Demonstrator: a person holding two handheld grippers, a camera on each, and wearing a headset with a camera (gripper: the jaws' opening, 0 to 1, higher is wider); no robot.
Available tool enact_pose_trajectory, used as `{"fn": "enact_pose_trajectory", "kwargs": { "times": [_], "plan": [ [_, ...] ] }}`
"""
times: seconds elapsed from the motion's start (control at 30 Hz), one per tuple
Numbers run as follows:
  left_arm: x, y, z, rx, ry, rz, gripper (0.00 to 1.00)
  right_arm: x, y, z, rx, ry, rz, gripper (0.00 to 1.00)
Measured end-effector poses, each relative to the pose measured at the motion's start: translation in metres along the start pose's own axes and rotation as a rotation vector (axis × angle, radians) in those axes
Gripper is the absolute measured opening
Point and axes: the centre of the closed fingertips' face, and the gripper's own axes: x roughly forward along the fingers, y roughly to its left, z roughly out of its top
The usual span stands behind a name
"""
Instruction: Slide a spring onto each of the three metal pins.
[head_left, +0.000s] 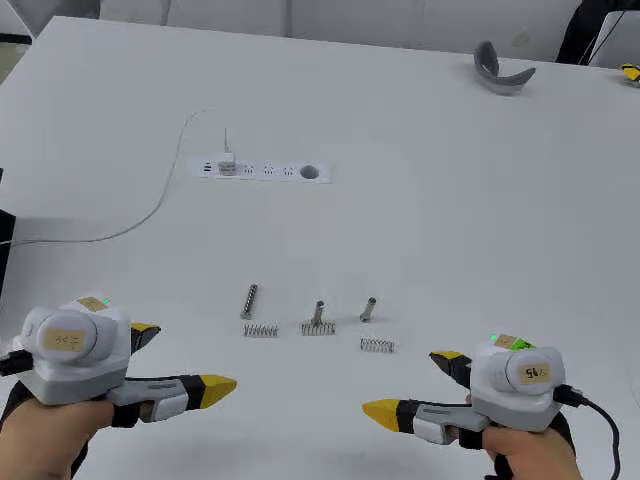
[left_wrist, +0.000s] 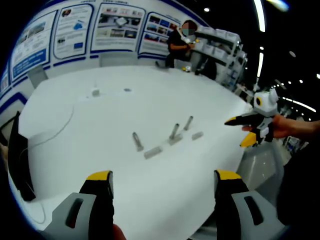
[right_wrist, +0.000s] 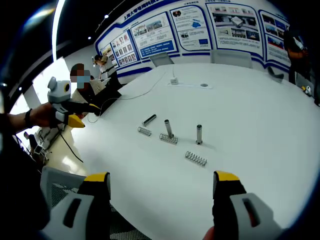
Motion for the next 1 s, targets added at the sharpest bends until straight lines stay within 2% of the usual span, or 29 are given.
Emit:
{"fn": "enact_pose_trajectory", "kwargs": {
  "times": [0.6,1.0],
  "plan": [
    [0.025,0.011,0.012,0.015,0.021,-0.007,0.8,-0.005,-0.001,0.003,-0.002,-0.004,0.003,0.85],
    [0.04,0.022,0.027,0.016,0.021,0.0,0.77,-0.006,0.0,-0.002,0.003,-0.001,0.005,0.84]
  ]
}}
